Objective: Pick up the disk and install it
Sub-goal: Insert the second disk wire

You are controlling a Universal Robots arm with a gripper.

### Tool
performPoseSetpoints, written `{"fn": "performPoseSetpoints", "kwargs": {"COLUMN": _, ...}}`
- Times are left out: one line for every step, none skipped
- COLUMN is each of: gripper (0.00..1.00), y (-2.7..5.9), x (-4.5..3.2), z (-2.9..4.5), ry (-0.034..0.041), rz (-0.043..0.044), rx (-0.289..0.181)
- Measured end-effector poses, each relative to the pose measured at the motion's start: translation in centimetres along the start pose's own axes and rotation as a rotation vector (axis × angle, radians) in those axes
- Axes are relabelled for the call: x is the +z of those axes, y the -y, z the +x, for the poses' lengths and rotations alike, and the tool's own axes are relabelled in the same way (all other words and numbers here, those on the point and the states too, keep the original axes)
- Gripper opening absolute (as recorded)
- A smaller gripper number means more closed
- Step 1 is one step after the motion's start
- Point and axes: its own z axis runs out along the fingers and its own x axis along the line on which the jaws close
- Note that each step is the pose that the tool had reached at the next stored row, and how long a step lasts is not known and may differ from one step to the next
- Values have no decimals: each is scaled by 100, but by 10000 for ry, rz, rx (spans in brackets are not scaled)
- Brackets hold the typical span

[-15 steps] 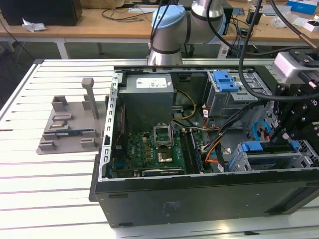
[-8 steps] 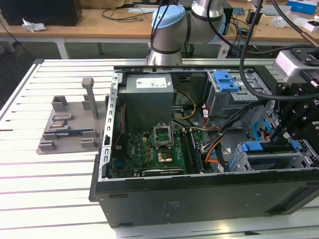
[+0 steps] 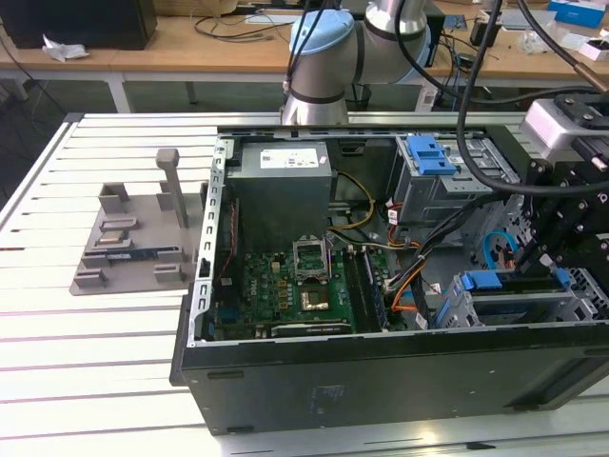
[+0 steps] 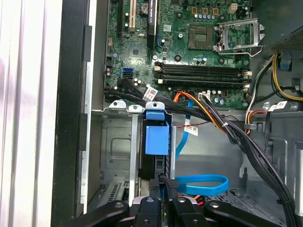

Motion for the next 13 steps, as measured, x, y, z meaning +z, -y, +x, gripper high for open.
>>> {"fn": "performPoseSetpoints", "kwargs": {"gripper": 16, "y": 0, "x": -3, "z": 0, "ry": 3, "rz": 0, "rx": 0}}
{"fn": "performPoseSetpoints", "kwargs": {"gripper": 16, "y": 0, "x": -5, "z": 0, "ry": 4, "rz": 0, "rx": 0}}
{"fn": "performPoseSetpoints", "kwargs": {"gripper": 16, "y": 0, "x": -7, "z": 1, "ry": 2, "rz": 0, "rx": -1}}
{"fn": "performPoseSetpoints", "kwargs": {"gripper": 16, "y": 0, "x": -9, "z": 2, "ry": -1, "rz": 0, "rx": 0}}
{"fn": "performPoseSetpoints", "kwargs": {"gripper": 16, "y": 0, "x": -8, "z": 9, "ry": 0, "rz": 0, "rx": -1}}
{"fn": "performPoseSetpoints", "kwargs": {"gripper": 16, "y": 0, "x": -8, "z": 12, "ry": 0, "rz": 0, "rx": 0}}
{"fn": "performPoseSetpoints", "kwargs": {"gripper": 16, "y": -1, "x": -8, "z": 14, "ry": 0, "rz": 0, "rx": -1}}
{"fn": "performPoseSetpoints", "kwargs": {"gripper": 16, "y": -1, "x": -8, "z": 15, "ry": 1, "rz": 0, "rx": 0}}
{"fn": "performPoseSetpoints", "kwargs": {"gripper": 16, "y": -1, "x": -7, "z": 15, "ry": 0, "rz": 0, "rx": 0}}
{"fn": "performPoseSetpoints", "kwargs": {"gripper": 16, "y": -1, "x": -1, "z": 15, "ry": 1, "rz": -4, "rx": -1}}
{"fn": "performPoseSetpoints", "kwargs": {"gripper": 16, "y": 0, "x": 9, "z": 16, "ry": 6, "rz": -17, "rx": 1}}
{"fn": "performPoseSetpoints", "kwargs": {"gripper": 16, "y": 1, "x": 14, "z": 16, "ry": 35, "rz": -24, "rx": 0}}
{"fn": "performPoseSetpoints", "kwargs": {"gripper": 16, "y": 1, "x": 15, "z": 16, "ry": 69, "rz": -24, "rx": -3}}
